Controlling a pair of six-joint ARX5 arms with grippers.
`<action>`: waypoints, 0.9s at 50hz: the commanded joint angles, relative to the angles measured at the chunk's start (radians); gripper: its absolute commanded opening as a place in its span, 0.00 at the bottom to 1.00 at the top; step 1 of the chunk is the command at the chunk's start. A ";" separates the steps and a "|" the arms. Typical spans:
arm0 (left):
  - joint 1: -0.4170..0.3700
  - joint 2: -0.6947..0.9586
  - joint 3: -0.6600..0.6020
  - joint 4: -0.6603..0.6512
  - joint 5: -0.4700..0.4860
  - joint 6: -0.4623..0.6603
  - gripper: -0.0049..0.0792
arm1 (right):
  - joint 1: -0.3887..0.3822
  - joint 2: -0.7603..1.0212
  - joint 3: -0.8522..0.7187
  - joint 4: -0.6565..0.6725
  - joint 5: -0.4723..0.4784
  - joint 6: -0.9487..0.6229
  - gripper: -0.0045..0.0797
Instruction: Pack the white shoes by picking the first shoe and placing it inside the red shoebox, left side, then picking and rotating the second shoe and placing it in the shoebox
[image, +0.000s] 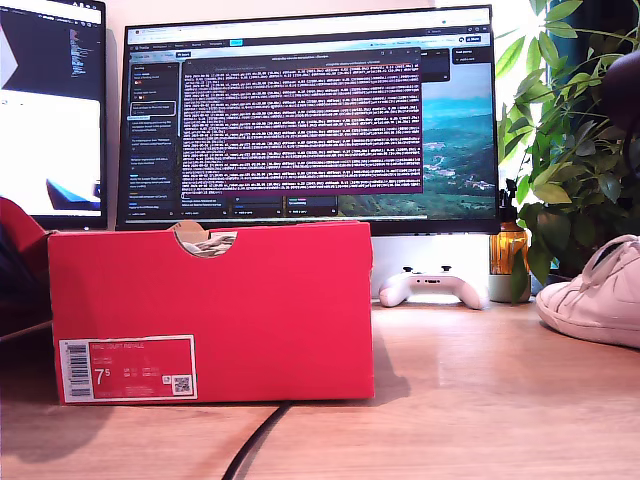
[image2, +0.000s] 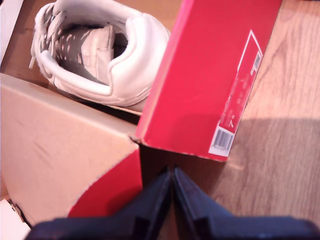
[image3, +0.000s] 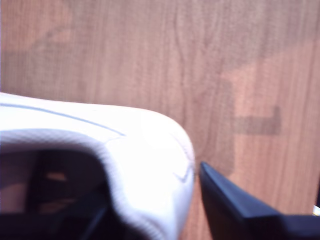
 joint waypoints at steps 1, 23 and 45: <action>-0.002 0.010 0.007 0.003 0.004 -0.003 0.04 | -0.002 0.014 -0.028 -0.018 -0.004 -0.006 0.05; -0.002 0.010 0.007 0.003 0.004 -0.003 0.04 | -0.003 0.004 0.234 -0.130 0.088 -0.663 0.04; -0.002 0.010 0.007 0.003 0.004 -0.003 0.04 | 0.000 0.004 0.608 -0.159 -0.235 -1.657 0.04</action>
